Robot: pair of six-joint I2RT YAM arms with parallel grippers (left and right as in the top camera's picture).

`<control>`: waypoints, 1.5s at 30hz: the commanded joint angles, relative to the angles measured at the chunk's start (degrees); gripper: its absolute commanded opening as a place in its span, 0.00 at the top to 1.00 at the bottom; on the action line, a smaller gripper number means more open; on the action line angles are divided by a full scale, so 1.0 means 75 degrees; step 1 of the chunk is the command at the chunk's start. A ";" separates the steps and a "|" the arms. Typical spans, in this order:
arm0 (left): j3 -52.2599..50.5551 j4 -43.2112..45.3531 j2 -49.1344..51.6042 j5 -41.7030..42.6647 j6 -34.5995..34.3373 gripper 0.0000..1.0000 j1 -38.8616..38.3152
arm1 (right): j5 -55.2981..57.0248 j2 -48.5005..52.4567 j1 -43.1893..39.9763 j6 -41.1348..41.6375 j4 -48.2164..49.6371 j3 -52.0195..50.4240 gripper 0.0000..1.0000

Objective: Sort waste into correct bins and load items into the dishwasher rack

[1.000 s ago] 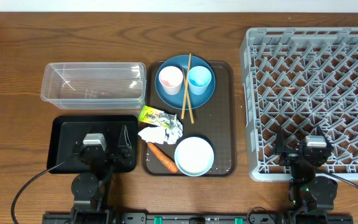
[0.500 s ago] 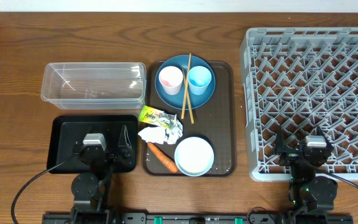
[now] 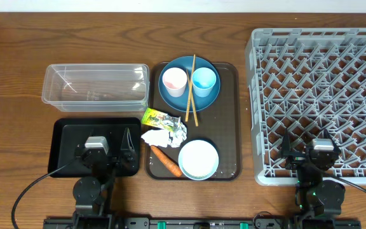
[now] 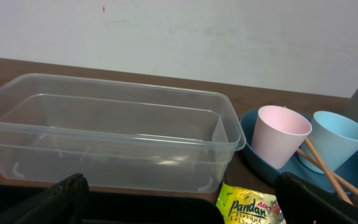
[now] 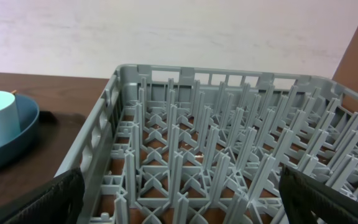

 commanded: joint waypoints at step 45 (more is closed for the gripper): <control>0.8297 -0.6776 0.4438 0.2964 -0.1399 0.02 -0.0032 | 0.0052 0.0020 -0.0015 0.0122 -0.0026 -0.0012 0.01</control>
